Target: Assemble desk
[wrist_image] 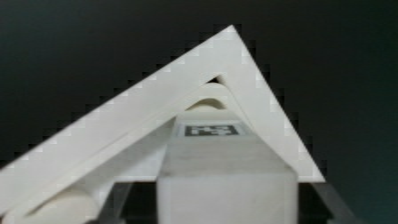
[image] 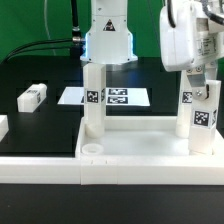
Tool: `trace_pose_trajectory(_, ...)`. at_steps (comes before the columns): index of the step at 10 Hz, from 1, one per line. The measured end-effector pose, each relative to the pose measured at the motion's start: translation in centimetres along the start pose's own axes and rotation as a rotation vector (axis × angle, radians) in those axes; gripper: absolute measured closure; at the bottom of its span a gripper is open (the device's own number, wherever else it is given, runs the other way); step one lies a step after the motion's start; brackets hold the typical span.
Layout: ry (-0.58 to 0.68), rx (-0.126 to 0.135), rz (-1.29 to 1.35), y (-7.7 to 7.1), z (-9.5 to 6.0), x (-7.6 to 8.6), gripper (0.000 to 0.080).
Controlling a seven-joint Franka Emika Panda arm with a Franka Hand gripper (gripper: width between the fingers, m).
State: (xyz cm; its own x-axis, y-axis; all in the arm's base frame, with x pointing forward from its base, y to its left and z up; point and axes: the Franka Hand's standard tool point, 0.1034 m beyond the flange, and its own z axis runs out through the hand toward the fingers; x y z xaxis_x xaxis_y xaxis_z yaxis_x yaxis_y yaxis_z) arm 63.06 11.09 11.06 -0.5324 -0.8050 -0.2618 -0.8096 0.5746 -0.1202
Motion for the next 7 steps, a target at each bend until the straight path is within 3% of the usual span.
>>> trace_pose_trajectory(2, 0.001, -0.001, -0.025, 0.04, 0.07, 0.03, 0.0511)
trace_pose_trajectory(3, 0.002, -0.004, -0.061, 0.05, 0.11, 0.09, 0.0294)
trace_pose_trajectory(4, 0.004, -0.025, -0.082, 0.07, 0.03, 0.04, 0.0294)
trace_pose_trajectory(5, 0.002, -0.025, -0.097, 0.14, -0.01, -0.19, 0.0179)
trace_pose_trajectory(7, 0.002, -0.023, -0.251, 0.13, 0.09, -0.06, 0.0154)
